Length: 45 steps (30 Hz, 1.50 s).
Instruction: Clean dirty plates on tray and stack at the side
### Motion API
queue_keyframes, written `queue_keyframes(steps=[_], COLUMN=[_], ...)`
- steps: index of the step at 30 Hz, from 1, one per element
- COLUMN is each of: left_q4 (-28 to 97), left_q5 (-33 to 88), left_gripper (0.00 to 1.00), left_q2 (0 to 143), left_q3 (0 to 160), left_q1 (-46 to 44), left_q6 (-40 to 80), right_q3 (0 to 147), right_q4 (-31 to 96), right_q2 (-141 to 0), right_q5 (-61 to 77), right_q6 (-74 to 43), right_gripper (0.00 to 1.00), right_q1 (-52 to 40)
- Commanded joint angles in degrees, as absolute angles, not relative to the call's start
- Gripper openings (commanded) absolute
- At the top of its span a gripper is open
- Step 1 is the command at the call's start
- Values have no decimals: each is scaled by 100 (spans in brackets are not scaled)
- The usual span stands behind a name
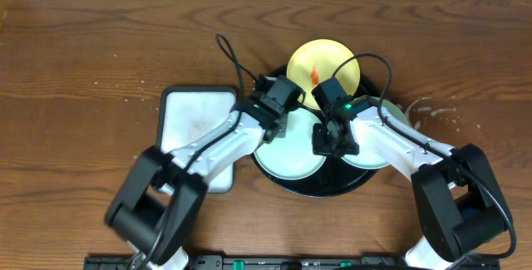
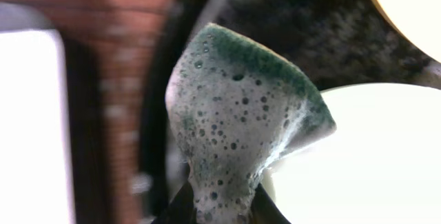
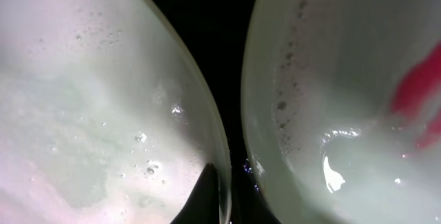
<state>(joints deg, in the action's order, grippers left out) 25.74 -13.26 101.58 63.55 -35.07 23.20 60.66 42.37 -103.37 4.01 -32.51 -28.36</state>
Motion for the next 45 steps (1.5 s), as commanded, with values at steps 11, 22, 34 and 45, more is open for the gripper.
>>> queue_keyframes(steps=[11,22,34,45], left_q4=[4379,4178,4202,4427], left_q5=[-969,447,799,797], left_gripper=[8,8,72,79], left_q2=[8320,8801,8584,7693], left_q3=[6340,5555,5607,5610], left_q1=[-1903,-692,-563,-504], left_q6=[2165,1811,1782,1780], right_q3=[5922,6184,6187,6187], right_q4=[4045,3999,3964,4388], right_q2=[-10538,-9262,-8237,-7644], right_q5=[-21,-233,-1505,-3739], right_q6=[-2543,-1892,-727,-679], right_gripper=[1,1,1,1], right_q1=[-2818,-2840,-2917,-4042])
